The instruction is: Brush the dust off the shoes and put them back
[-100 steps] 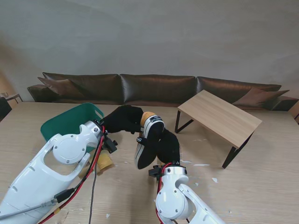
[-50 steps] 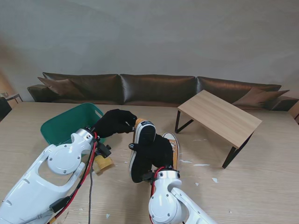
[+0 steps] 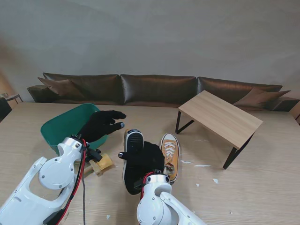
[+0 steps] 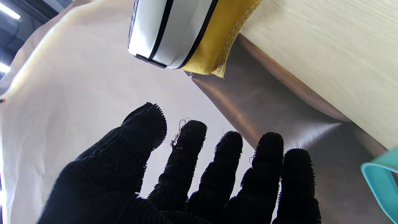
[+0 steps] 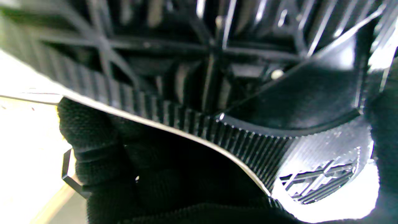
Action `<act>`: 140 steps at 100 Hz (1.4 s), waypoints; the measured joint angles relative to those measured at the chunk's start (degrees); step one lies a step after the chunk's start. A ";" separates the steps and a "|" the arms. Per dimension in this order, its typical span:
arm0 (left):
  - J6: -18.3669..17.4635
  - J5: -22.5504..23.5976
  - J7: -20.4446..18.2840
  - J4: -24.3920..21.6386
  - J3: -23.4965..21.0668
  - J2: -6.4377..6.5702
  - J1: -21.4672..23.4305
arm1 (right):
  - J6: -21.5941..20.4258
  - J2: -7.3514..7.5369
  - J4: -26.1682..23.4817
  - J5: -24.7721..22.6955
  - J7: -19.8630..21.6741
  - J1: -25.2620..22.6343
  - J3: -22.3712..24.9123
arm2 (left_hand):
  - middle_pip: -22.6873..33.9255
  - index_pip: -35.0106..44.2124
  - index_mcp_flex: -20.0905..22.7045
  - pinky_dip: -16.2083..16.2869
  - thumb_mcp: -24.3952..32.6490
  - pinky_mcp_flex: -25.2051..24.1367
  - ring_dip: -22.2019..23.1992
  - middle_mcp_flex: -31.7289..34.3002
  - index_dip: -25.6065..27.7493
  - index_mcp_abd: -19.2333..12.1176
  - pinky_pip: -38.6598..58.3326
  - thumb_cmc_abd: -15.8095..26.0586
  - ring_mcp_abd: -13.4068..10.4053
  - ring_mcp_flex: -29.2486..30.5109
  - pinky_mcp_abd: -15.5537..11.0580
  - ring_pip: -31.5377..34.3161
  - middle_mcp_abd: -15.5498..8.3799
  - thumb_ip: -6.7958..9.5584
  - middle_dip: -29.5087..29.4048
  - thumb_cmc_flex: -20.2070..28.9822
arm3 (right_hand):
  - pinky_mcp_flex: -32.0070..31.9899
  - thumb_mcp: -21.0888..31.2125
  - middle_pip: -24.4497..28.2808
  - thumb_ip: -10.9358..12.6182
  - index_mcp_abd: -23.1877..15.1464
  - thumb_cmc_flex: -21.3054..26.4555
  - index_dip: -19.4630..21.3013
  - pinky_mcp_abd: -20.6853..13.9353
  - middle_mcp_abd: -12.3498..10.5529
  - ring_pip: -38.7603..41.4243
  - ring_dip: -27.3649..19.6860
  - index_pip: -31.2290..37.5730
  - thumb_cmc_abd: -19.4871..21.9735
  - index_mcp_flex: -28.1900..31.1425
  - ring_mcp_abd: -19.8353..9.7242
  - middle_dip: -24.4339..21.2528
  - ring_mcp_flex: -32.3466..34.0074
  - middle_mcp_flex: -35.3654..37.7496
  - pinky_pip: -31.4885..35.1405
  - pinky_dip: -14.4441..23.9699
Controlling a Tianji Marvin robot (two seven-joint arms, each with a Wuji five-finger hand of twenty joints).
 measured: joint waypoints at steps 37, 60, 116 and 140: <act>-0.49 11.14 4.79 -1.00 -2.02 0.07 6.46 | 8.93 -4.22 7.78 -0.51 0.29 6.03 -3.42 | 0.00 0.30 0.15 -0.13 -1.56 -0.68 -0.01 0.00 0.00 0.11 -0.75 0.56 0.01 -1.50 -0.06 -0.21 0.40 0.00 0.00 0.01 | 0.00 0.00 0.00 0.00 -0.03 0.00 0.02 0.00 0.00 0.01 0.01 0.00 0.00 0.00 0.00 0.01 0.00 0.00 0.00 0.02; -0.89 12.63 7.05 -1.01 -1.90 0.25 8.73 | 11.03 -5.55 12.66 1.12 1.64 9.33 -4.30 | 0.00 0.31 0.16 -0.11 -1.58 -0.74 -0.01 0.00 0.00 0.11 -1.47 0.56 0.01 -0.76 -0.47 -0.49 0.42 0.00 0.00 0.01 | 0.00 0.00 0.00 0.00 -0.05 0.00 -0.10 0.00 0.00 0.01 -0.29 0.00 -0.01 0.00 0.00 0.01 0.00 0.00 0.00 0.02; -0.33 13.70 7.77 -2.52 -2.63 0.19 11.22 | 17.76 -12.18 25.51 2.48 0.09 15.95 -6.77 | -0.05 0.31 0.17 0.37 -1.87 -0.74 -0.01 -0.71 0.00 0.68 -2.88 2.26 0.02 -1.76 -0.64 -0.66 0.94 0.00 -0.03 0.03 | 1.43 -0.03 3.56 0.00 -0.10 -0.91 -5.21 -2.84 -0.52 -5.97 -1.59 0.37 2.82 -5.42 -2.47 0.20 1.86 -5.65 -2.85 -1.99; 0.77 12.75 7.33 -2.57 -2.14 0.21 11.03 | 19.10 -14.66 31.32 4.16 -1.21 17.71 -7.20 | -0.05 0.31 0.17 0.37 -2.35 -0.74 -0.01 -0.70 0.00 0.81 -2.88 2.92 0.11 -1.73 -0.65 -0.66 1.21 0.00 -0.03 0.03 | 0.27 0.08 6.99 8.13 1.00 -0.68 -3.12 -6.11 -0.56 -9.18 -2.10 -6.61 5.13 -13.96 -5.02 -1.30 0.61 -15.47 -2.95 -3.39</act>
